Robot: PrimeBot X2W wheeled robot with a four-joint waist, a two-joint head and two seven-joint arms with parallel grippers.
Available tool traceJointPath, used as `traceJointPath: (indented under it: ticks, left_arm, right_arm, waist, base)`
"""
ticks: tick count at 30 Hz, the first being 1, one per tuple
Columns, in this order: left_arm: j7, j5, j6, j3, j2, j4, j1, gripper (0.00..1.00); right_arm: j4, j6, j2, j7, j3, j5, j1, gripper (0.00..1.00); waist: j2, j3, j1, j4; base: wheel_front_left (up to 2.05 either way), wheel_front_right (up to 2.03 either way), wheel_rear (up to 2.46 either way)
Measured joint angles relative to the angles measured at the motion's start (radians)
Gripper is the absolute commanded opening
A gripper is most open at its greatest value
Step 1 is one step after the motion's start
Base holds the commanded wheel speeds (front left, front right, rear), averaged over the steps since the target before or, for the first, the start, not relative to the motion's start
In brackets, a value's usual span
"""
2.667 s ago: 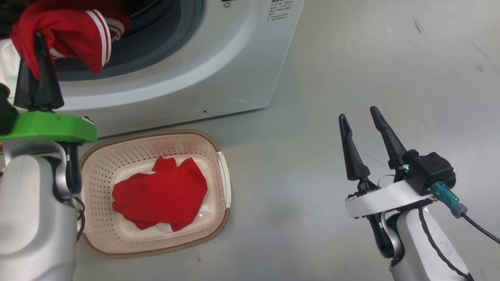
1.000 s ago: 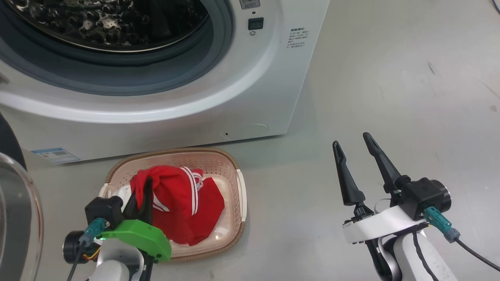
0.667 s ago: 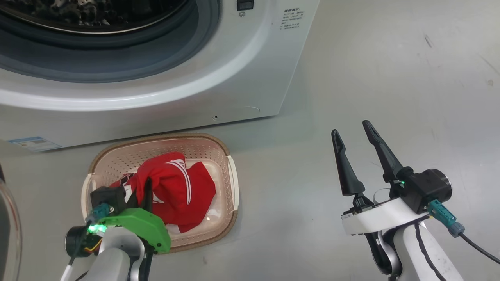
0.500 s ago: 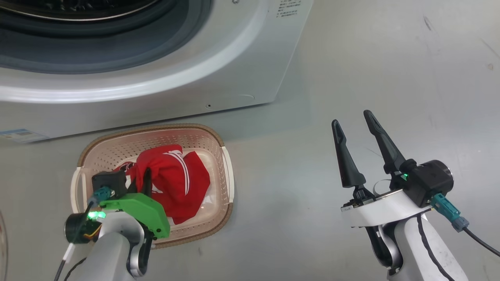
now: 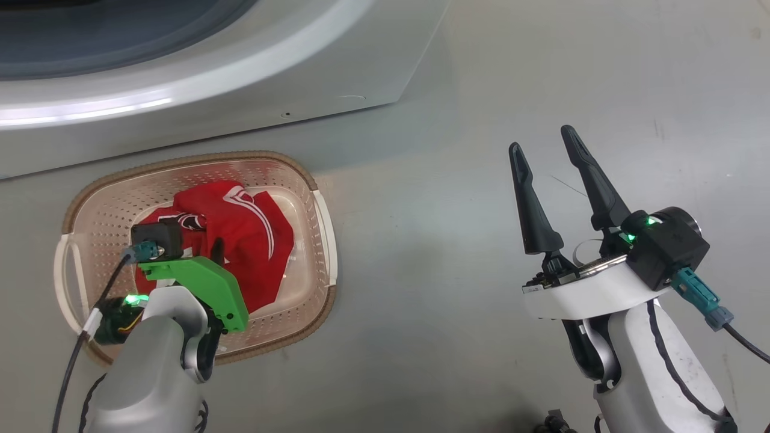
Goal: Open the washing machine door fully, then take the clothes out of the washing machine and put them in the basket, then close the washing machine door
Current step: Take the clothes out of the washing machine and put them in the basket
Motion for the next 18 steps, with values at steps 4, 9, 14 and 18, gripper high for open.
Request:
traceJointPath:
  ticks: [4, 9, 14, 18]
  left_arm:
    - [0.001, -0.013, 0.0, 0.006, -0.002, 0.055, -0.026, 0.25]
    - [0.002, -0.037, 0.0, 0.02, -0.003, 0.112, -0.051, 0.7]
    - [-0.015, -0.043, 0.005, 0.033, -0.003, 0.152, -0.071, 1.0]
    - [-0.044, -0.043, 0.003, 0.03, -0.005, 0.181, -0.085, 1.0]
  right_arm:
    - [0.002, 0.0, -0.001, 0.0, -0.005, 0.001, -0.001, 1.0]
    - [0.007, 0.0, -0.001, 0.0, -0.005, 0.008, -0.007, 1.0]
    - [0.011, 0.0, -0.001, 0.0, -0.009, 0.009, -0.021, 1.0]
    - [0.021, 0.0, -0.001, 0.0, -0.012, 0.009, -0.021, 1.0]
  waist:
    - [0.0, 0.016, 0.0, -0.013]
    - [0.0, 0.024, 0.0, -0.019]
    - [0.0, 0.025, 0.0, -0.022]
    - [0.0, 0.017, 0.0, -0.021]
  base:
    - [0.0, 0.0, 0.0]
    - [0.0, 0.0, 0.0]
    - [0.0, 0.0, 0.0]
    - [0.0, 0.0, 0.0]
